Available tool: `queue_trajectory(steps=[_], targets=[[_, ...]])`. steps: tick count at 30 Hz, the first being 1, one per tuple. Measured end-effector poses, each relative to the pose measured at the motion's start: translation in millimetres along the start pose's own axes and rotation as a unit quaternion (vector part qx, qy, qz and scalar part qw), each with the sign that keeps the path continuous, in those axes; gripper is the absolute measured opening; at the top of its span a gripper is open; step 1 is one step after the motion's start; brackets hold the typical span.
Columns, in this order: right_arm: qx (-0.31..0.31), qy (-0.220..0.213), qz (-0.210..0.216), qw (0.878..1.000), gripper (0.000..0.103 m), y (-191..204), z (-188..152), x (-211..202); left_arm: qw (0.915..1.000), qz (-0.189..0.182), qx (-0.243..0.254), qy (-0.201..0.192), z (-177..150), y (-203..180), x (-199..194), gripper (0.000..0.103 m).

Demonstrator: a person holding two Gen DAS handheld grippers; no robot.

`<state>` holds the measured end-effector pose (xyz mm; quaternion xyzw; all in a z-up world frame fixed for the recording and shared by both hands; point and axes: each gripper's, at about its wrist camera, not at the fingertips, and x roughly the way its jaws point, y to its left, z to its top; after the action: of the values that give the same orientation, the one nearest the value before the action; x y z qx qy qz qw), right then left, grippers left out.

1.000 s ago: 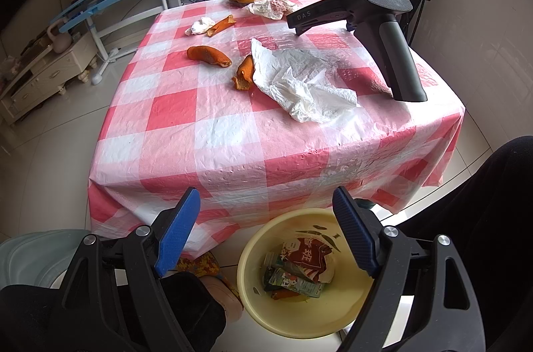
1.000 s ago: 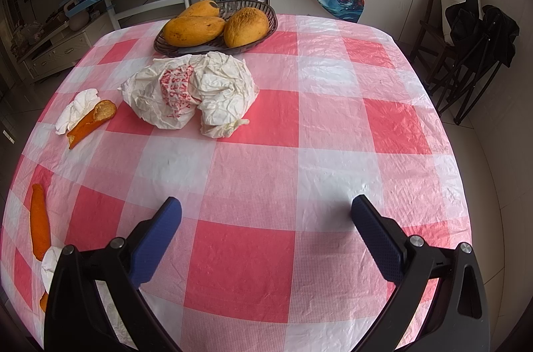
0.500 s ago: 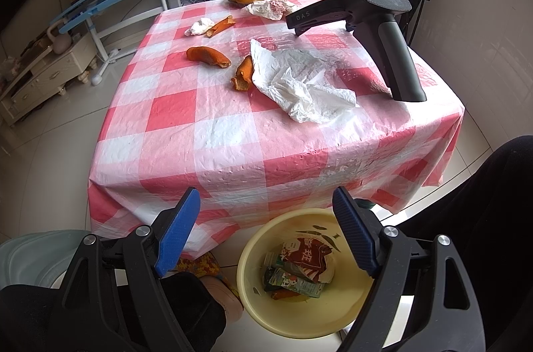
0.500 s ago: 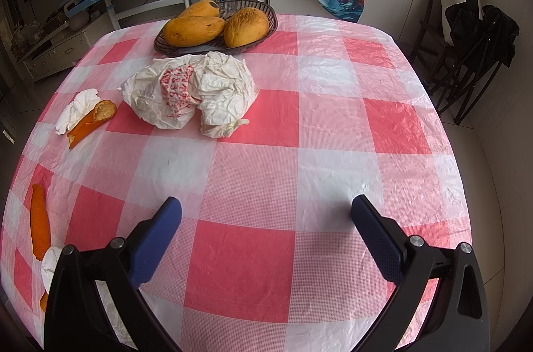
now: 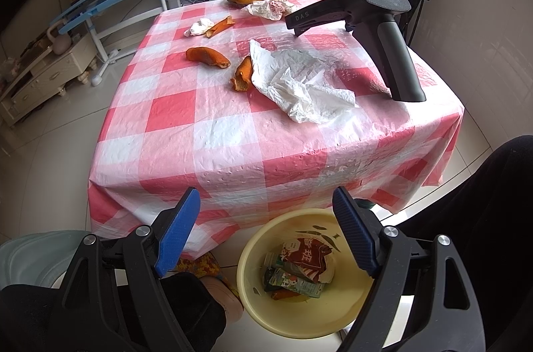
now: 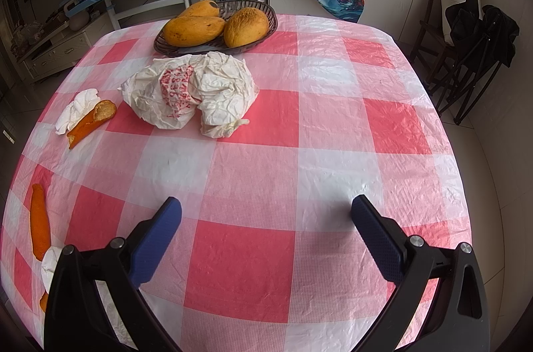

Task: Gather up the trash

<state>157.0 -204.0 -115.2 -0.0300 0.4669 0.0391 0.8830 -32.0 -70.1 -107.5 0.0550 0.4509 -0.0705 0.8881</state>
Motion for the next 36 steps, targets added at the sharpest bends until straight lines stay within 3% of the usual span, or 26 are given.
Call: queue_trajectory(steps=[36], targets=[[0.0,0.0,0.0,1.0,0.097,0.7,0.8,0.4,1.0,-0.002,0.001,0.0,1.5,-2.5,-1.2,0.078]])
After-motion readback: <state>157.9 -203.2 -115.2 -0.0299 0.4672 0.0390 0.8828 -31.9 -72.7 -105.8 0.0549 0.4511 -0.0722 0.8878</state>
